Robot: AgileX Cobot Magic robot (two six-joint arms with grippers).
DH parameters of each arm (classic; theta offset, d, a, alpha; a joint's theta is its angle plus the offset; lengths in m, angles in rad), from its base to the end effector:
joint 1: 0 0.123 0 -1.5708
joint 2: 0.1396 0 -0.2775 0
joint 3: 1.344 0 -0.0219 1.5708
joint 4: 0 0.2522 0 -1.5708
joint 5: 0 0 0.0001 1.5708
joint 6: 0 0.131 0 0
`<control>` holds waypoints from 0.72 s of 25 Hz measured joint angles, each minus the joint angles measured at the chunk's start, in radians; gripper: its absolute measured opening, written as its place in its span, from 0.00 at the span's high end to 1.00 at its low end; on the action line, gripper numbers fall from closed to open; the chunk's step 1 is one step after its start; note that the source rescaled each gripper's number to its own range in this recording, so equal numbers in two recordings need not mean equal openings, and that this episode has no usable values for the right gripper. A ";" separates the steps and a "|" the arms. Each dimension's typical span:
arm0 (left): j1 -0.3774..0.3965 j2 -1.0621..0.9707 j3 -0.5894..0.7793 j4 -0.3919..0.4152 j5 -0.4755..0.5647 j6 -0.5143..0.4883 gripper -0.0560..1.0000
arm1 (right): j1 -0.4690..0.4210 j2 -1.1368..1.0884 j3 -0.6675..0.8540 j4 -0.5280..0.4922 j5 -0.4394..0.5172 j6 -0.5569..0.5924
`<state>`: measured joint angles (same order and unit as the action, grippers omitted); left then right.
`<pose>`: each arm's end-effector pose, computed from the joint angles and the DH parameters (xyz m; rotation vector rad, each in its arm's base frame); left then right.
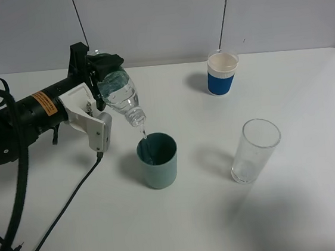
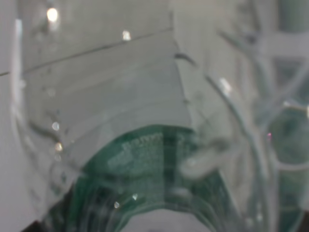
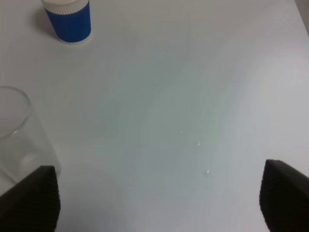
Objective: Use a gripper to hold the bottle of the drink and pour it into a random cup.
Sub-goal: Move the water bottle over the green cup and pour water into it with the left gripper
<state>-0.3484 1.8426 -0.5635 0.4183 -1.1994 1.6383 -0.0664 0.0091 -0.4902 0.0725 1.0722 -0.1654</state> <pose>0.3081 -0.1647 0.1481 1.5764 0.5013 0.8126 0.0413 0.0056 0.2552 -0.1056 2.0702 -0.0549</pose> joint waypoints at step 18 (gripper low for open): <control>0.000 0.000 0.000 0.000 -0.002 0.001 0.89 | 0.000 0.000 0.000 0.000 0.000 0.000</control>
<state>-0.3484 1.8426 -0.5635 0.4183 -1.2019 1.6391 -0.0664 0.0091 -0.4902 0.0725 1.0722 -0.1654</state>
